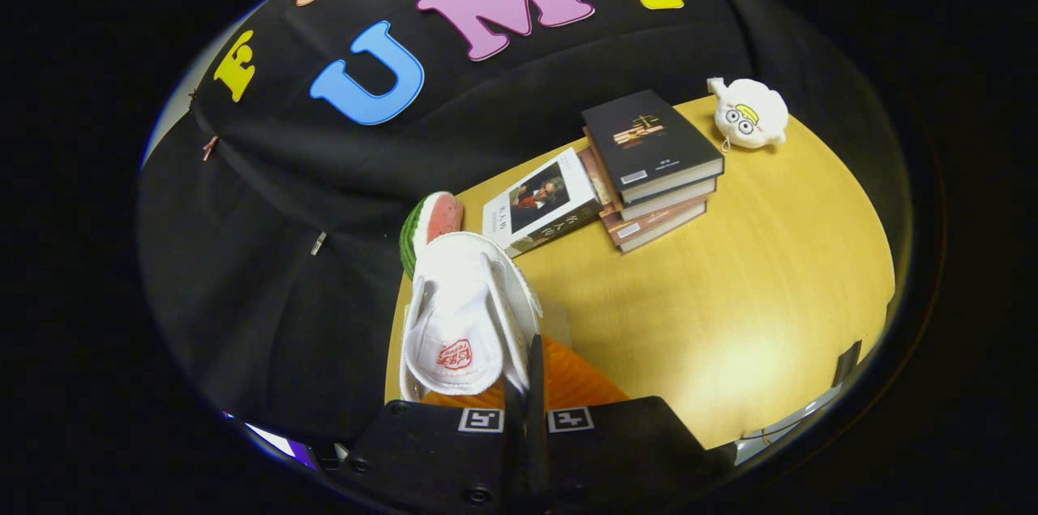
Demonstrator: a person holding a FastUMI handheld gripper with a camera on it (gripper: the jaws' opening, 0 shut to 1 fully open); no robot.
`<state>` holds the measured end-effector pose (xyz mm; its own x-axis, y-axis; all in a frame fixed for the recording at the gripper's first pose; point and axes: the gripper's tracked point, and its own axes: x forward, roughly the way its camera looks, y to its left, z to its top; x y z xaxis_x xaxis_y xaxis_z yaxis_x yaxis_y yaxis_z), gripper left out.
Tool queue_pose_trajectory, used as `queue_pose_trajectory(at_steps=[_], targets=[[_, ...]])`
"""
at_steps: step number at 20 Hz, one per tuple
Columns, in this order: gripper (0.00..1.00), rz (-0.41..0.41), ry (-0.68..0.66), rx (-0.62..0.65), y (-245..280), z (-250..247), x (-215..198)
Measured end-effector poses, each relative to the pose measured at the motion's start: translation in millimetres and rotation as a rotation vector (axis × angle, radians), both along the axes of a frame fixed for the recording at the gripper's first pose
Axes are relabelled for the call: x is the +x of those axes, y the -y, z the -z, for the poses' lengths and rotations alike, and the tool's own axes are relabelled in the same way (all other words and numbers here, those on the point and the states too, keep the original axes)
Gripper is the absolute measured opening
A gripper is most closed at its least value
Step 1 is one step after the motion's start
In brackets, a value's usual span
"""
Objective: Open the storage box then place both shoes into the box .Put the left shoe in first, then the right shoe, with the right side of both shoes facing outward in a uniform manner.
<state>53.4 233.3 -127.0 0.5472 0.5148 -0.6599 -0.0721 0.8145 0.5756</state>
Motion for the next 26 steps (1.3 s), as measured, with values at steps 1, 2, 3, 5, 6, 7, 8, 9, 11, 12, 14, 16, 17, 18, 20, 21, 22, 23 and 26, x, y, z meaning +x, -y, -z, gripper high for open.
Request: queue_pose_trajectory(at_steps=[1, 2, 3, 5, 6, 7, 8, 9, 11, 12, 14, 16, 17, 18, 20, 21, 22, 23, 26], targets=[[0.05, 0.003, -0.005, 0.0, -10, 1, -1], [0.05, 0.006, -0.012, -0.003, -18, 4, -2], [0.05, 0.012, -0.019, -0.008, -26, 7, -3], [0.05, 0.022, -0.026, -0.028, -36, 14, -3], [0.05, 0.022, -0.036, -0.043, -39, 19, -5], [0.05, 0.022, -0.052, -0.056, -42, 23, -8], [0.05, 0.014, -0.069, -0.073, -45, 28, -12], [0.05, 0.006, -0.077, -0.092, -47, 33, -14], [0.11, -0.026, -0.084, -0.071, -59, 32, -20], [0.2, -0.034, -0.078, -0.025, -67, 24, -23], [0.73, -0.016, -0.035, 0.028, -69, 3, -14], [0.99, -0.005, 0.025, 0.014, -61, -13, -4], [0.99, 0.0, 0.063, 0.004, -56, -24, 2], [0.99, 0.01, 0.104, -0.004, -49, -36, 7], [0.99, 0.033, 0.194, -0.012, -33, -63, 16], [0.99, 0.046, 0.244, -0.02, -24, -78, 20], [0.99, 0.059, 0.295, -0.033, -13, -94, 23], [0.99, 0.07, 0.346, -0.051, -1, -108, 26], [0.99, 0.105, 0.477, -0.09, 35, -143, 34]])
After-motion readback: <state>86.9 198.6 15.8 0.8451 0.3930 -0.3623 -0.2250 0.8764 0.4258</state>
